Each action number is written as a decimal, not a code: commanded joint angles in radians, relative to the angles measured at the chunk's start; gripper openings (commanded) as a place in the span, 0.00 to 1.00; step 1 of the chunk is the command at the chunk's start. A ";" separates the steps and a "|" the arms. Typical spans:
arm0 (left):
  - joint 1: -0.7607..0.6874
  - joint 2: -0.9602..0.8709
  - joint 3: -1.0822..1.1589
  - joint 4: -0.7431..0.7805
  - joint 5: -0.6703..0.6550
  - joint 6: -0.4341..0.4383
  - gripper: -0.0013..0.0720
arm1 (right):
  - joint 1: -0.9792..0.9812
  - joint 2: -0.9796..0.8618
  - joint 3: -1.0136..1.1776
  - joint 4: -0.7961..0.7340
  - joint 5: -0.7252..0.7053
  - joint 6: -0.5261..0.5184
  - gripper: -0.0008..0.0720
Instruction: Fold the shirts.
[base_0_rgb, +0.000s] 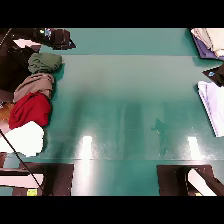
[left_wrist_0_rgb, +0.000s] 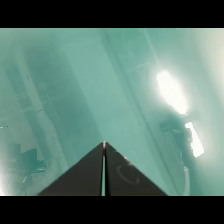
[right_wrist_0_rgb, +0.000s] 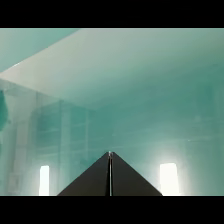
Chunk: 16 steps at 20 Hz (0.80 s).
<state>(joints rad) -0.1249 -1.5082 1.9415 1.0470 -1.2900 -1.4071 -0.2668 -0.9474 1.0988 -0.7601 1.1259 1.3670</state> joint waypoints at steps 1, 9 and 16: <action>0.000 0.000 0.000 0.000 0.000 0.000 0.05 | -0.005 0.003 0.001 0.002 0.000 0.000 0.04; 0.000 0.000 0.000 0.000 0.000 0.000 0.05 | -0.005 0.003 0.001 0.009 0.000 0.001 0.04; 0.000 -0.002 0.000 -0.019 0.112 0.027 0.14 | -0.005 0.003 0.001 0.009 0.000 0.001 0.04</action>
<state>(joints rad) -0.1257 -1.5085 1.9415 1.0107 -1.2610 -1.4048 -0.2710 -0.9447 1.0988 -0.7517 1.1255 1.3674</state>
